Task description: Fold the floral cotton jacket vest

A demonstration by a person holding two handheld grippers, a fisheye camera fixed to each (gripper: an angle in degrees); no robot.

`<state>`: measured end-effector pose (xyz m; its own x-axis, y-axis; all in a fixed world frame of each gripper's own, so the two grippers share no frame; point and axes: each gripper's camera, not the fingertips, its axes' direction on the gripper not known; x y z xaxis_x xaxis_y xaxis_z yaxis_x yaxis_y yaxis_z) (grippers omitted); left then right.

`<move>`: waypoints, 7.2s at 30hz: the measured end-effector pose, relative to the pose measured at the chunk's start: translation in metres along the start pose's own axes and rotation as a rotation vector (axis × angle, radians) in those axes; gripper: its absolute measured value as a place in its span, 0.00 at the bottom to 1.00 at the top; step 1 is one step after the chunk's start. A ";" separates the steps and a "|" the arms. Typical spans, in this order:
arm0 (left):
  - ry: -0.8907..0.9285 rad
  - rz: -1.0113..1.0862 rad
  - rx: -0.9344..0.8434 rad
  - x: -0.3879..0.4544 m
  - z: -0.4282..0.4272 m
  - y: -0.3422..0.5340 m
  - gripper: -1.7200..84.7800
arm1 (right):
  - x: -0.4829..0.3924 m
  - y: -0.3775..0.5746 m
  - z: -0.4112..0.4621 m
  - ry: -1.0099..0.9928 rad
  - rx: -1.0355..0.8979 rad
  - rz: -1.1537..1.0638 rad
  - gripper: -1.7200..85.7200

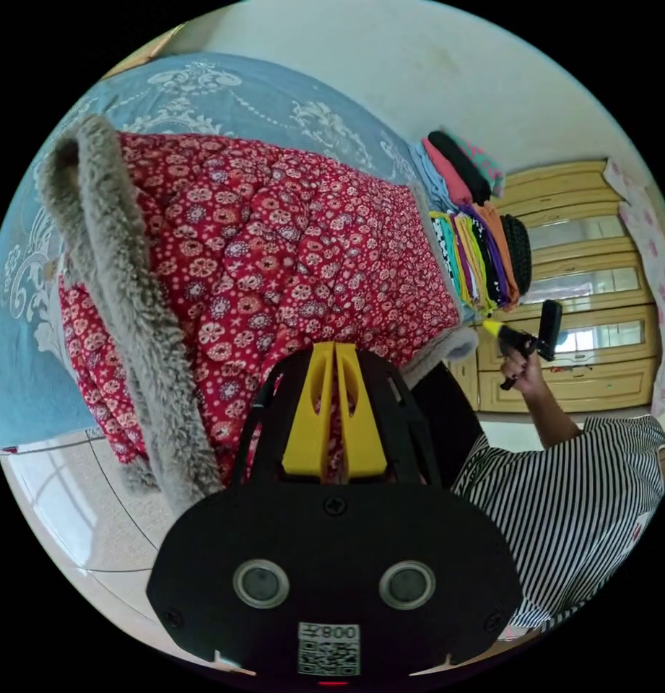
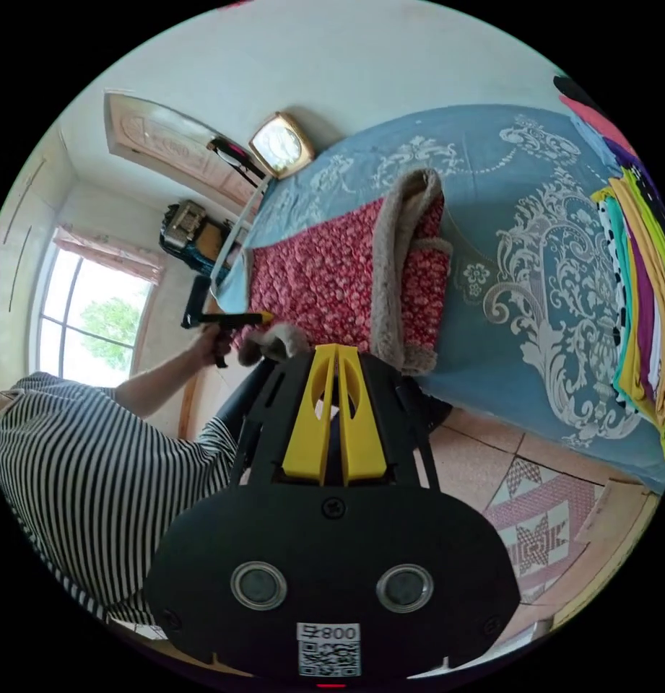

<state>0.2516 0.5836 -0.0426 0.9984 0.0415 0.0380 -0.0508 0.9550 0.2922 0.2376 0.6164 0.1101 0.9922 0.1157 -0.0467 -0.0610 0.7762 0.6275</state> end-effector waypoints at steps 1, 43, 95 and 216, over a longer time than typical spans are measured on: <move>0.008 -0.010 0.009 0.001 0.001 -0.003 0.02 | -0.002 -0.013 0.001 -0.006 0.015 -0.009 0.02; -0.526 0.086 0.256 0.046 0.014 -0.141 0.02 | -0.184 -0.307 0.149 0.414 -0.133 -0.322 0.02; 0.460 -0.448 0.352 -0.201 -0.140 0.106 0.14 | -0.259 -0.276 0.128 0.194 -0.234 -0.217 0.02; -0.083 0.276 0.049 0.163 0.419 -0.269 0.04 | 0.050 -0.123 0.086 0.011 -0.140 0.074 0.02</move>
<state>0.4181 0.2105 0.2851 0.9415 0.2714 0.1999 -0.3230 0.8958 0.3053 0.3036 0.4733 0.0968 0.9833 0.1815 -0.0135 -0.1488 0.8442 0.5150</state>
